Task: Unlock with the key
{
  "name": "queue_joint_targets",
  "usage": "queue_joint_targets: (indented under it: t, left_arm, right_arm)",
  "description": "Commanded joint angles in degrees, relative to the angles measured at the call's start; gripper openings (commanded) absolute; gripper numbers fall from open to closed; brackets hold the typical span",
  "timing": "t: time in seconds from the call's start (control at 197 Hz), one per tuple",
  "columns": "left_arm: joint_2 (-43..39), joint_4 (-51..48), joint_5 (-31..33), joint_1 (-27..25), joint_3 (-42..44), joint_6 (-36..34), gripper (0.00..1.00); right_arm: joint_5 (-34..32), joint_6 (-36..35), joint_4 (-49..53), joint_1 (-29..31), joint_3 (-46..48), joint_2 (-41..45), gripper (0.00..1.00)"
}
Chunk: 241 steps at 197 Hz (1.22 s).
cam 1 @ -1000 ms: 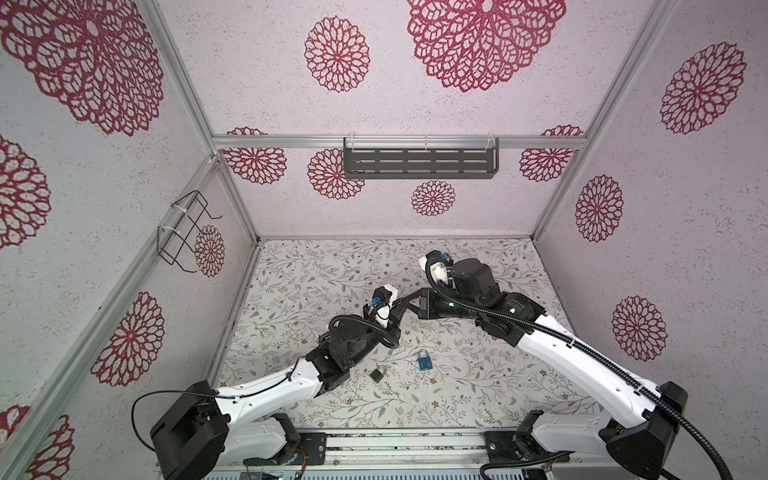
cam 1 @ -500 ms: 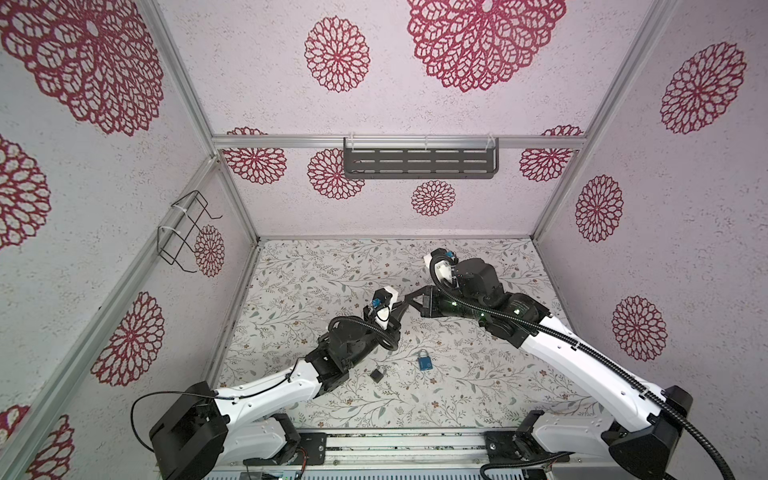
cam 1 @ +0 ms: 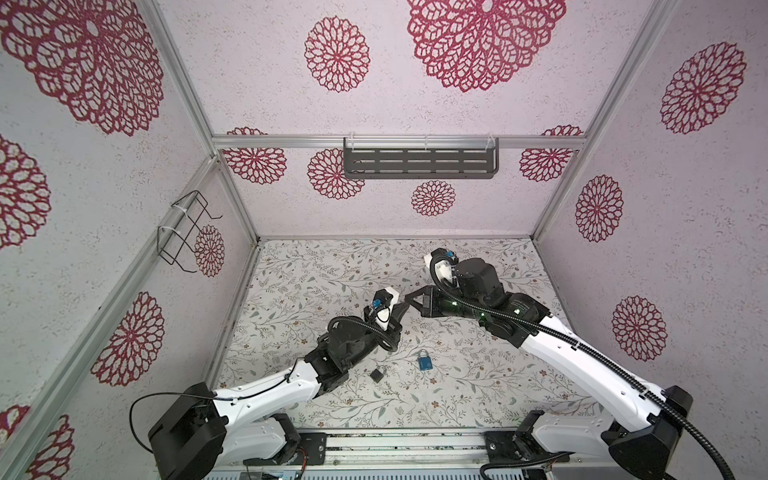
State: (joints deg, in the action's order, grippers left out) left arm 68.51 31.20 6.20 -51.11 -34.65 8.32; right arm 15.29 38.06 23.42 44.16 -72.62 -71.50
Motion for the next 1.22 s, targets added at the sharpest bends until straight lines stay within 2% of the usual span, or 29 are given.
queue_joint_targets:
  t: [0.0, 0.177, 0.36, 0.517, 0.927, 1.215]
  left_arm:
    - [-1.93, -1.97, -1.51, 0.21, -0.38, -0.56, 0.00]
    - [-3.32, -4.80, -5.27, 2.53, 0.06, 1.77, 0.00]
    - [-4.93, -6.66, -13.00, 6.72, 0.29, 4.81, 0.00]
    - [-5.41, -7.34, -19.88, 10.72, 0.22, 6.88, 0.00]
    - [-6.20, -11.37, -28.38, 14.61, -2.24, 4.91, 0.00]
    - [-6.16, -13.59, -32.59, 15.78, -4.40, 3.52, 0.00]
  right_arm:
    - [0.22, -0.95, -1.37, -0.92, -1.23, 1.49, 0.12]
    - [1.92, -2.42, -1.73, -2.49, -1.23, 1.54, 0.33]
    - [5.86, -3.61, -3.07, -6.31, -0.38, 1.56, 0.44]
    - [11.81, -6.14, -7.09, -9.40, 1.58, 1.30, 0.53]
    - [25.85, -12.54, -18.84, -12.92, 7.05, 2.92, 0.65]
    - [30.39, -13.97, -25.82, -13.14, 10.04, 3.30, 0.66]
